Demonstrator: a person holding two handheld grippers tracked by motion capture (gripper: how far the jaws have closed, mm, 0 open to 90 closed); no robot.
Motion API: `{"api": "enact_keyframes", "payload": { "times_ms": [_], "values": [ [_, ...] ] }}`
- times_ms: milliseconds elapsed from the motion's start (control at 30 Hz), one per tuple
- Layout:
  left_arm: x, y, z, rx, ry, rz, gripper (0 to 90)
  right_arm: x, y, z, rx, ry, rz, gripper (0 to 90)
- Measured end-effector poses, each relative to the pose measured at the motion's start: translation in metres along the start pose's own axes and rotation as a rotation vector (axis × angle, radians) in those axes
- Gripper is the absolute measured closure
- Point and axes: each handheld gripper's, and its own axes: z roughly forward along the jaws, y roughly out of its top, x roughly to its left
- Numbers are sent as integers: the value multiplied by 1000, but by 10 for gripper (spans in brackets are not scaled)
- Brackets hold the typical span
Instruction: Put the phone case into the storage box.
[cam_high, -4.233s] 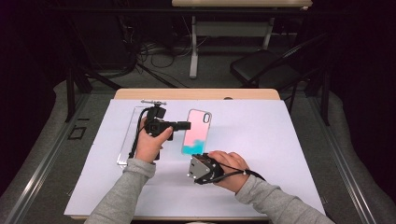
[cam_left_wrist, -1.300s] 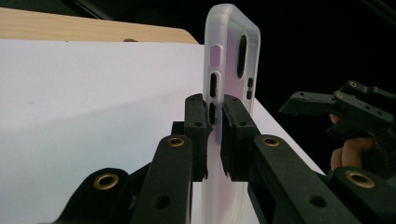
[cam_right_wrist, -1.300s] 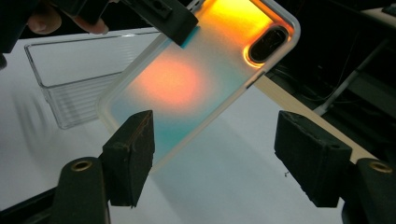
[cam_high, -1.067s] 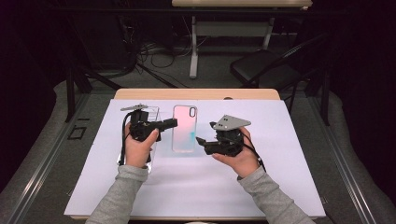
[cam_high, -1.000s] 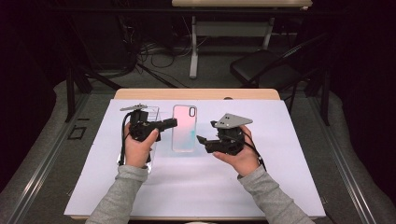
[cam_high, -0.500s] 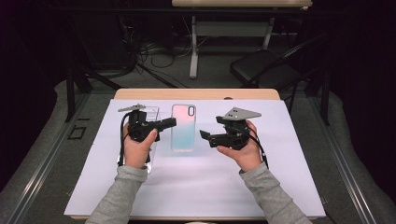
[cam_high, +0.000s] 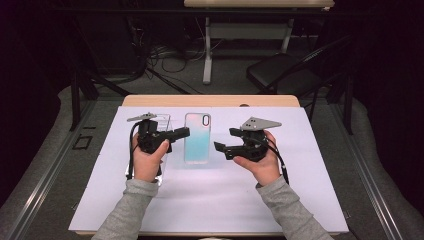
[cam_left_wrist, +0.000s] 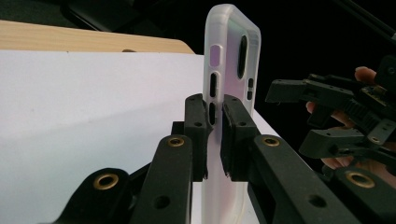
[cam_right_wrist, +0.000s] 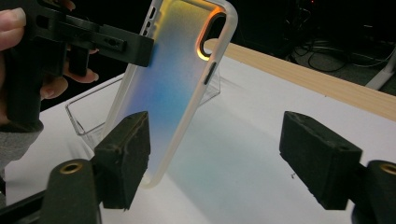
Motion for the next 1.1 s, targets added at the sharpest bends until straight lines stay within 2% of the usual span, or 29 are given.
{"api": "enact_keyframes", "payload": {
  "times_ms": [133,567,700,933,1033,1100],
  "values": [
    [-1,-1,0,0,-5,3,822,-3,-2,-1,-10,18,20,290],
    [-4,-3,2,3,-18,11,822,-4,-2,-3,-20,25,12,390],
    [-5,-4,4,8,-21,13,822,-3,-3,-5,-32,15,-7,459],
    [-6,-7,8,20,-32,17,822,-3,-4,-5,-36,18,10,469],
    [-7,-8,9,19,-35,16,822,-3,-4,-4,-32,43,10,475],
    [-8,-9,10,20,-37,20,822,-3,-5,-4,-31,44,11,467]
  ]
}}
